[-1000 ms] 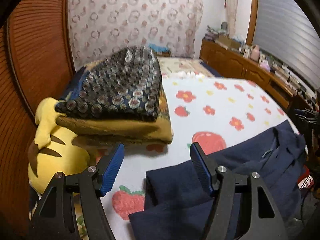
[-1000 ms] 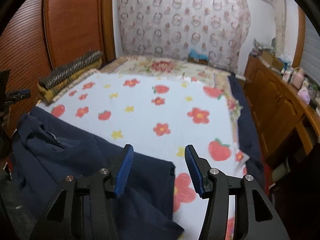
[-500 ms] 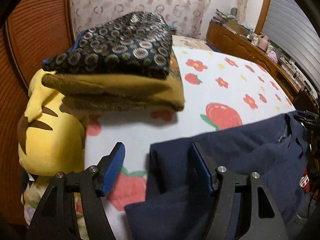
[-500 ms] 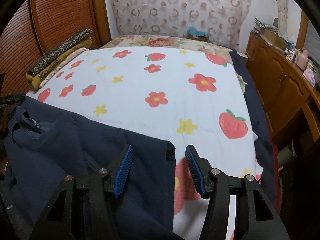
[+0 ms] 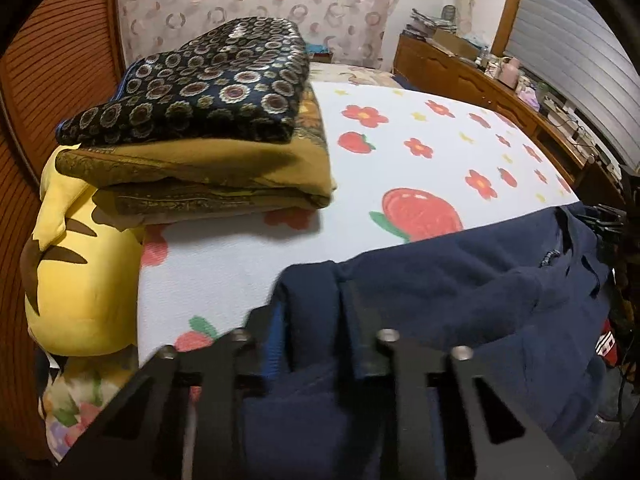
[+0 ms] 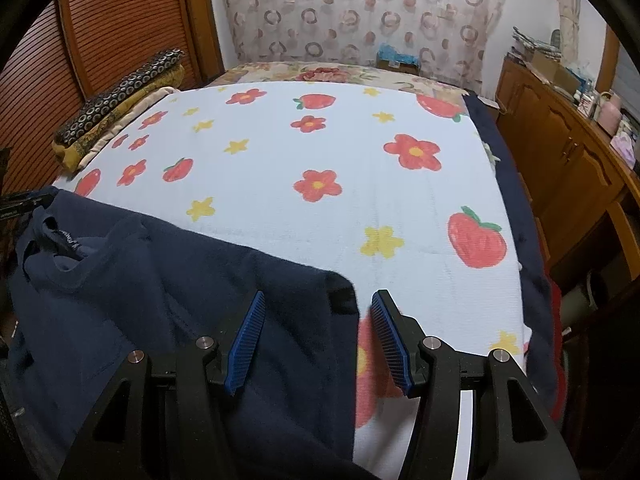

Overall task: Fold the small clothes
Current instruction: 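Grasp the shirt edge again with both tools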

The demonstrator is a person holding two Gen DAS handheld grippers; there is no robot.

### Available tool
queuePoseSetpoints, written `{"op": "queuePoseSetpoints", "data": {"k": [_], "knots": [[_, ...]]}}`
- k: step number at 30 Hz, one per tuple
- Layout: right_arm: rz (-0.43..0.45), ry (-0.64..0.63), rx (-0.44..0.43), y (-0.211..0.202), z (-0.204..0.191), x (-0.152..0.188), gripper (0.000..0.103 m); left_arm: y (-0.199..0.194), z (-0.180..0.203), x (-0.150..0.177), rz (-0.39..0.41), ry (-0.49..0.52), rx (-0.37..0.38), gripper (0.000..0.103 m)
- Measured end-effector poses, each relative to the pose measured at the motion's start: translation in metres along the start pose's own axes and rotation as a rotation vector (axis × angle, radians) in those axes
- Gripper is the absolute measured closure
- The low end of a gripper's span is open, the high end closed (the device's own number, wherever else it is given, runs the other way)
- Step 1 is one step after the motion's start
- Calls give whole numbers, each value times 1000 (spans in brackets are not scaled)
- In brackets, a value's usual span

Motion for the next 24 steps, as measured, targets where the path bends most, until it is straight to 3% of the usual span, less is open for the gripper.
{"op": "queuePoseSetpoints", "data": {"k": [2, 6, 12, 17, 24], "knots": [[3, -13, -32, -1, -4, 2, 67, -4, 0, 0, 15, -16, 5, 85], [9, -33, -61, -8, -8, 5, 91, -20, 2, -2, 75, -37, 19, 89], [186, -27, -119, -71, -15, 4, 94, -73, 13, -12, 200, -59, 114, 90], [328, -52, -102, -148, -26, -6, 94, -131, 26, -34, 301, -16, 166, 90], [499, -98, -92, -250, -35, -26, 94, -214, 43, -61, 467, 66, 133, 90]]}}
Point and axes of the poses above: each gripper's, at about its wrist camera, not at the fingertips, and y roughly the way its jaws point, z to its right, x to its underside, the point moved 3 cm from there along y, roughly the way its jaws point, and after that the axes turned 3 degrees about y, right-handed, at the moved point
